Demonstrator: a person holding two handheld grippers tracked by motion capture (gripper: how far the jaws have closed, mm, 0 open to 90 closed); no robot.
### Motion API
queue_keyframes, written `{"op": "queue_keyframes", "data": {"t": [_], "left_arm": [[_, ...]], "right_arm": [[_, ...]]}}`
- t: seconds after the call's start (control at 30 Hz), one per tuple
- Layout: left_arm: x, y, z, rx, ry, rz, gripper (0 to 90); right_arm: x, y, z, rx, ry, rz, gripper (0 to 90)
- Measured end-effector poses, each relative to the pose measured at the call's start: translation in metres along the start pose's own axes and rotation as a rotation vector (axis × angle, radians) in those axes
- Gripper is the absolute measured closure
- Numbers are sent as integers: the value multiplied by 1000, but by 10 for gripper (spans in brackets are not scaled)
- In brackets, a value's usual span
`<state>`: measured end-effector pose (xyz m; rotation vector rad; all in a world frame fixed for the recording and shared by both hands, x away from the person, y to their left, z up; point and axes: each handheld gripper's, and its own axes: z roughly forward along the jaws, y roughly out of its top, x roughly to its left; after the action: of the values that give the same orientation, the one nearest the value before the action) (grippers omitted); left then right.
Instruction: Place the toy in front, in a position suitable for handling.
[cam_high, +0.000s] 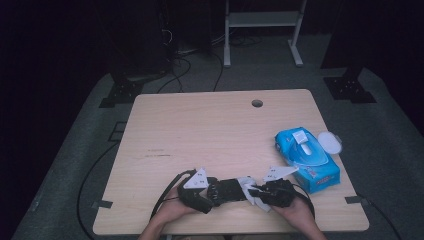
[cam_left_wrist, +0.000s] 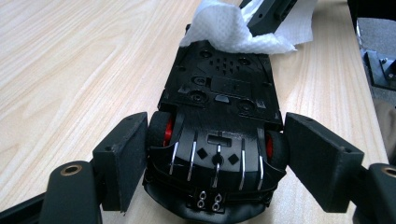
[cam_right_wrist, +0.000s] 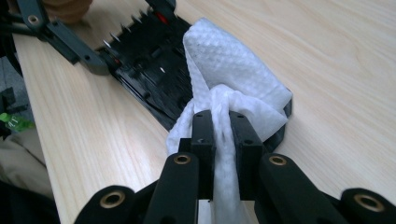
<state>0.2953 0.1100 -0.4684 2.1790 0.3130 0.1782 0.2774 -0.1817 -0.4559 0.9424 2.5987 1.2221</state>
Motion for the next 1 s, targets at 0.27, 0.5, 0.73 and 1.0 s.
{"op": "queue_keyframes", "data": {"t": [0.27, 0.5, 0.73, 1.0], "left_arm": [[1, -1, 0, -6, -12, -21, 240], [3, -1, -1, -26, -25, -62, 235], [8, -3, -5, -58, -70, -128, 225], [8, -5, -4, -19, -68, -122, 222]], "right_arm": [[-1, 1, -1, 6, 25, -7, 816], [0, 0, -2, 28, 1, -17, 816], [3, -1, 0, 51, 17, -23, 816], [5, 1, 0, 32, 67, -11, 816]]}}
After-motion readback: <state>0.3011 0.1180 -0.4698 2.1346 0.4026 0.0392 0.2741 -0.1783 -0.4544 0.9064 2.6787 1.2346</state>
